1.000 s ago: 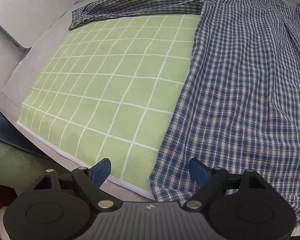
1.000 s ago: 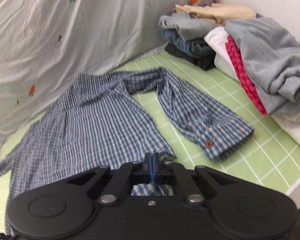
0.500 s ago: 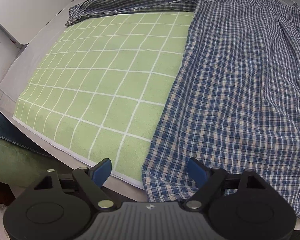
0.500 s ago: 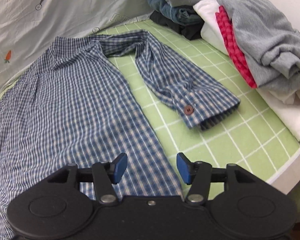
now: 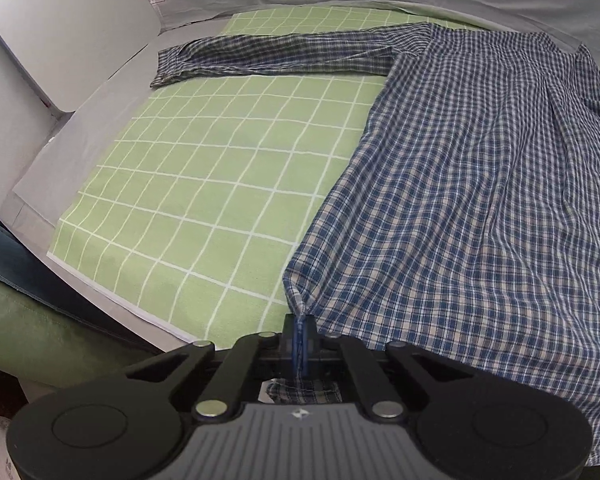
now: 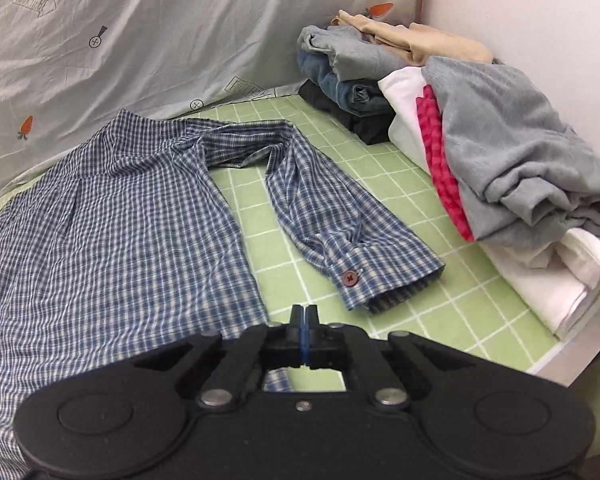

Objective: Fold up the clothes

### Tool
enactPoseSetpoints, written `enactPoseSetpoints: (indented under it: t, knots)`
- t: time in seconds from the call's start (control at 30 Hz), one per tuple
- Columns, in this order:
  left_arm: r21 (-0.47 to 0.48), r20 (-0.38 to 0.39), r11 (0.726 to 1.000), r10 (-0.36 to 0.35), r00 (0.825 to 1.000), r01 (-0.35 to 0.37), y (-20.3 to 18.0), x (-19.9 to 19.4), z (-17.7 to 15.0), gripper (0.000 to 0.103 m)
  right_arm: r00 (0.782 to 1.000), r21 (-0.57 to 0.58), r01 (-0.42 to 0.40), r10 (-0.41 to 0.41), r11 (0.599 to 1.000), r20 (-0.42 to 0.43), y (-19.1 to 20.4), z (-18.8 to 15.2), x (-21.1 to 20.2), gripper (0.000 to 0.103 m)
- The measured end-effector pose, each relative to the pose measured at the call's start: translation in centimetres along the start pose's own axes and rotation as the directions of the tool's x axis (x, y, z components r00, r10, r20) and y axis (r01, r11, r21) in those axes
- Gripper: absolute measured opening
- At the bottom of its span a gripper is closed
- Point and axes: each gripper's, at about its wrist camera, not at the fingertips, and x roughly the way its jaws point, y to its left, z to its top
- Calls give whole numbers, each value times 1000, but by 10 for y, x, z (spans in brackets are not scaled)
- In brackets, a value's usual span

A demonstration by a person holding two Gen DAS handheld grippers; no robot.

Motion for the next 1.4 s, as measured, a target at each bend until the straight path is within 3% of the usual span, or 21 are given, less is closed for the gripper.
enactPoseSetpoints:
  t: [0.1,0.2,0.27,0.33,0.37,0.47,0.53,0.6,0.67,0.7,0.8,0.87,1.03,1.27,1.4]
  knots:
    - [-23,-28,996,82,996,-83,7,12,-2,3,999,-44,5,-7,999,-48,3,-4,7,0]
    - [9,-70,981,193,979,-193,15,22,-6,7,994,14,-38,39,999,-105,14,-13,18,3]
    - [-33,-77,987,153,985,-156,27,19,-6,9,991,-4,-56,55,998,-118,25,-15,23,12]
    - [-82,-62,990,106,992,-111,36,14,-3,25,990,-42,-69,63,997,-123,37,-16,27,27]
    - [-98,-50,990,97,994,-101,37,11,0,29,990,-43,-75,69,996,-123,42,-13,30,34]
    - [-88,-18,992,88,996,-89,30,7,12,46,989,-44,-92,86,995,-123,56,-3,41,49]
    - [-66,0,995,79,997,-79,22,8,20,65,988,-51,-102,95,993,-125,68,4,50,57]
    - [-53,7,997,59,998,-58,13,12,27,74,986,-60,-121,112,991,-126,81,14,59,66]
    - [-54,0,998,22,1000,-22,2,19,37,77,985,-69,-131,122,989,-125,94,22,69,85]
    - [-63,-10,998,2,1000,-3,-4,24,41,81,985,-76,-130,120,989,-124,102,27,75,87]
    - [-69,-47,996,-58,997,55,-17,43,54,82,987,-96,-101,88,990,-131,122,40,96,92]
    - [-39,-69,998,-56,996,54,-30,57,63,82,990,-99,-78,66,992,-124,129,45,108,99]
    - [5,-87,998,-56,995,57,-43,81,93,82,991,-79,-73,63,994,-116,147,69,140,99]
    - [-17,-31,999,-37,999,36,-60,109,152,82,991,-84,-132,130,988,-32,188,135,199,100]
    - [-96,28,995,6,1000,-4,-61,128,193,82,971,-62,-229,232,972,58,229,195,239,100]
